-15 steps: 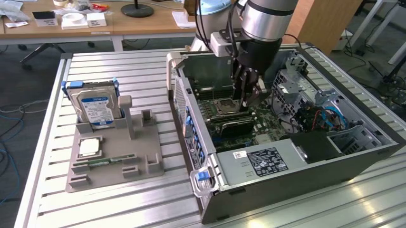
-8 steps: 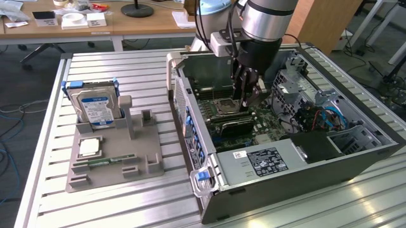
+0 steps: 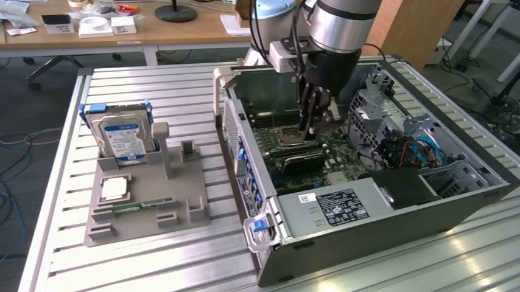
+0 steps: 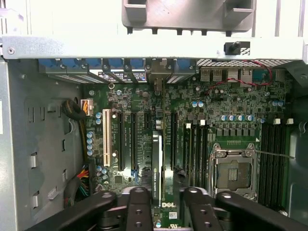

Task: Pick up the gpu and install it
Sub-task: 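Press down on the gpu until it lock into place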

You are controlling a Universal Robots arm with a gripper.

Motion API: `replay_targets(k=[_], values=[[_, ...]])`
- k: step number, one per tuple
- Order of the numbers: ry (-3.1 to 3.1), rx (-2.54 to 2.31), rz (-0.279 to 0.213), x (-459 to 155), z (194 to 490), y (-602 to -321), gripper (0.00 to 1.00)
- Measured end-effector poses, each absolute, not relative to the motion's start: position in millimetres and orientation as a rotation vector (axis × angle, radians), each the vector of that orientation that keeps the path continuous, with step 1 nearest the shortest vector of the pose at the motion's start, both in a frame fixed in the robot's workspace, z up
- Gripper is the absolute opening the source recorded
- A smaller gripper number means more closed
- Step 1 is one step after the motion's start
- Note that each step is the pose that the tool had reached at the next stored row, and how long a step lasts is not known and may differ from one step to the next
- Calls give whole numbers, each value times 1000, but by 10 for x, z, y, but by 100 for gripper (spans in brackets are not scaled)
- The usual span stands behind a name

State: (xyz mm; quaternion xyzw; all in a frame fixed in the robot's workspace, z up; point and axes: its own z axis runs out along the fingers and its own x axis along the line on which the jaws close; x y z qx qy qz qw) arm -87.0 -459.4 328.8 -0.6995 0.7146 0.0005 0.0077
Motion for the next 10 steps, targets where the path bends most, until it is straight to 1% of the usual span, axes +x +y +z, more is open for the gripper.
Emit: replay_targets(k=[2,3,5,6,7,10], values=[[2234,-2187,1,-870,3289,-4594,26],[2234,-2187,1,-870,3289,-4594,26],[2234,-2187,2,-870,3288,-4594,15],[2234,-2187,2,-870,3288,-4594,15],[2234,-2187,1,-870,3288,-4594,11],[2234,-2187,1,-870,3288,-4594,11]])
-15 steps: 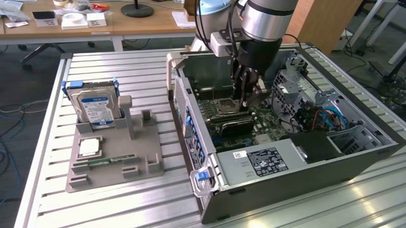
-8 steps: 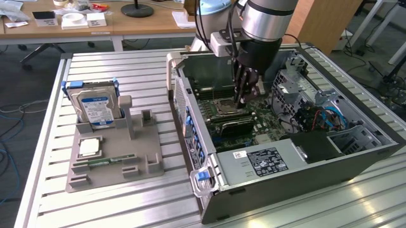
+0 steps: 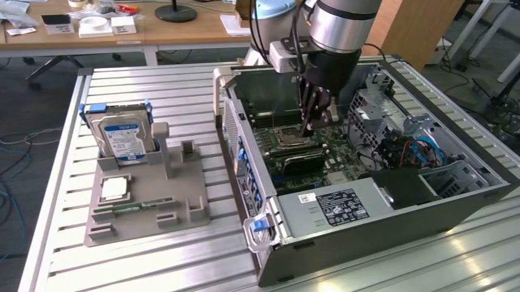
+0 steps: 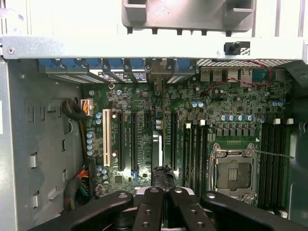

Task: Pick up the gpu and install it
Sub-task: 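Press down on the gpu until it lock into place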

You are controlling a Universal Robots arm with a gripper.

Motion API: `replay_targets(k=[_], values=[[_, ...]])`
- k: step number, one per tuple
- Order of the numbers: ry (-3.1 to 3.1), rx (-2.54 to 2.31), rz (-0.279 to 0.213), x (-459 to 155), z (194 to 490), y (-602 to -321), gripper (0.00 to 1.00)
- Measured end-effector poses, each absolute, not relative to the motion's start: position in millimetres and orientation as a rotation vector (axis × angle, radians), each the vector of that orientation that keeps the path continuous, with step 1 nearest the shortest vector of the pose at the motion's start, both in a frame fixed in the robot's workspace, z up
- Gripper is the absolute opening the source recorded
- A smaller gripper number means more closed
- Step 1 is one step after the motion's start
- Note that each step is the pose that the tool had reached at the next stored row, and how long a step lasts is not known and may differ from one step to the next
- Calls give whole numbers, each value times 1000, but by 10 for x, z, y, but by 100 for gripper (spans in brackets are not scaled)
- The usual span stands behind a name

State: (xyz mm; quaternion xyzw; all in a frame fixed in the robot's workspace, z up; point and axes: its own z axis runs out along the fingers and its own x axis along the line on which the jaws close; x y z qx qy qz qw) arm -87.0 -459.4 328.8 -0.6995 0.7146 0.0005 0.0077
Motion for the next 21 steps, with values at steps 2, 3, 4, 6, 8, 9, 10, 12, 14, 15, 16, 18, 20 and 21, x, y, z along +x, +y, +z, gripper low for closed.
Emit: replay_targets(k=[2,3,4,6,8,9,10,12,14,15,16,18,20,21], values=[[2234,-2187,2,-870,3289,-4594,11],[2234,-2187,1,-870,3289,-4594,11],[2234,-2187,2,-870,3288,-4594,11],[2234,-2187,1,-870,3288,-4594,11],[2234,-2187,1,-870,3289,-4594,11],[2234,-2187,1,-870,3288,-4593,11],[2234,-2187,1,-870,3289,-4589,11],[2234,-2187,1,-871,3289,-4574,11],[2234,-2187,1,-871,3288,-4552,11],[2234,-2187,1,-872,3287,-4539,11],[2234,-2187,1,-872,3286,-4528,11],[2234,-2187,1,-872,3279,-4513,11],[2234,-2187,1,-876,3255,-4505,11],[2234,-2187,2,-877,3241,-4502,11]])
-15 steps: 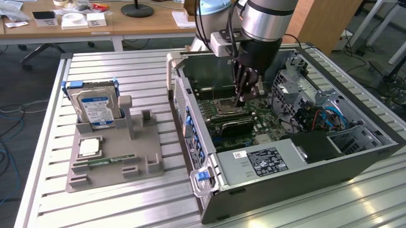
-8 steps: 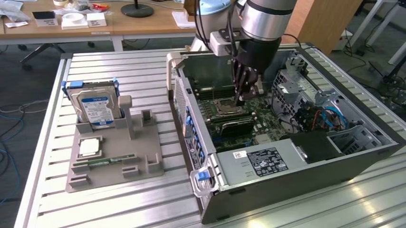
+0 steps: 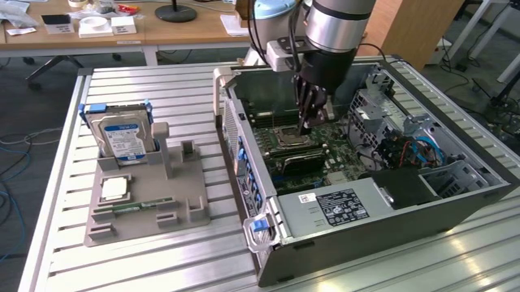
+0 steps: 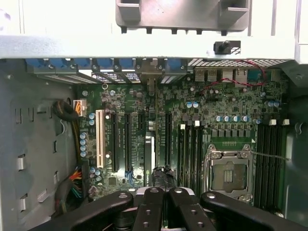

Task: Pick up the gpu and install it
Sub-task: 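Press down on the gpu until it lock into place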

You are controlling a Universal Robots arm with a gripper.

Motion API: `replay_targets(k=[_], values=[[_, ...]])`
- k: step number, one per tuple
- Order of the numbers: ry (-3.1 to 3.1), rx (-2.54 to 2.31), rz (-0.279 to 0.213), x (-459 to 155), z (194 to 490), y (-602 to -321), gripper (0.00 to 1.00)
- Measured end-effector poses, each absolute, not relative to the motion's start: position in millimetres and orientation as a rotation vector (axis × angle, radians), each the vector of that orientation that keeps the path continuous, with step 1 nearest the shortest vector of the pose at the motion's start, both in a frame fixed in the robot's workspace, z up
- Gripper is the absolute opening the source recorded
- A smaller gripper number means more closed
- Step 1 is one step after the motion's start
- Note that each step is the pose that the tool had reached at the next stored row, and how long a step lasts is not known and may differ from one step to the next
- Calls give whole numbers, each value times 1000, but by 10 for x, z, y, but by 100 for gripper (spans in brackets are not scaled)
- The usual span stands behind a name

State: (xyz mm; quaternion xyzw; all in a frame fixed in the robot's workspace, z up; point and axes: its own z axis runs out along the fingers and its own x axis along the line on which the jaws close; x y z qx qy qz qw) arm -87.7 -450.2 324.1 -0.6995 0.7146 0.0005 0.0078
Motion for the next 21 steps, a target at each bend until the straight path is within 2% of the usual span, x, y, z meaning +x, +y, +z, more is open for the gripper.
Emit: replay_targets(k=[21], values=[[2234,-2186,2,-881,3035,-4499,11]])
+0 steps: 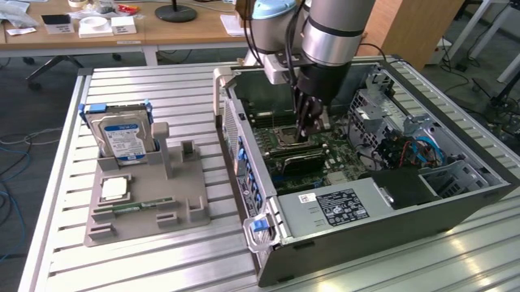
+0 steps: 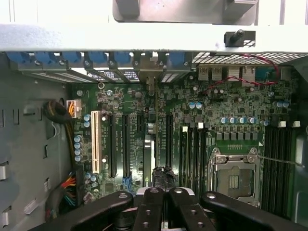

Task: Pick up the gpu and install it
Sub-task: 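Press down on the gpu until it lock into place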

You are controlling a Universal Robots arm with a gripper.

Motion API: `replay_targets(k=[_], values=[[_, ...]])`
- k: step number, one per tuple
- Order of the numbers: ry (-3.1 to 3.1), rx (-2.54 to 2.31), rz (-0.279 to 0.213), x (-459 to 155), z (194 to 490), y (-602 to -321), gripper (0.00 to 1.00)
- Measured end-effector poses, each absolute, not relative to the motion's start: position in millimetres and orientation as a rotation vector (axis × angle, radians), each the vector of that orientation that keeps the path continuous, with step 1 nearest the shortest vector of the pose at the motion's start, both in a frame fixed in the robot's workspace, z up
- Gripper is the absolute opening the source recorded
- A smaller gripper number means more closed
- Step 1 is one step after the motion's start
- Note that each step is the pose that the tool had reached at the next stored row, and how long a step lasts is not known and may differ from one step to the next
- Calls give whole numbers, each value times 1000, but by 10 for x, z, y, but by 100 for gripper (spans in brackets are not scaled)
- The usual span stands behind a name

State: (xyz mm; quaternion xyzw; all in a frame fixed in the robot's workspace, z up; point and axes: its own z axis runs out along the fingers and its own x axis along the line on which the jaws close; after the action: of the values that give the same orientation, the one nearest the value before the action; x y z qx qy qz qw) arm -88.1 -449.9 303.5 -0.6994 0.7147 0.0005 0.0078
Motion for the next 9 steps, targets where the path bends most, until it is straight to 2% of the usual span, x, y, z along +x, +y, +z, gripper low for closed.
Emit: replay_targets(k=[9], values=[[2237,-2184,2,-888,2950,-4499,11]])
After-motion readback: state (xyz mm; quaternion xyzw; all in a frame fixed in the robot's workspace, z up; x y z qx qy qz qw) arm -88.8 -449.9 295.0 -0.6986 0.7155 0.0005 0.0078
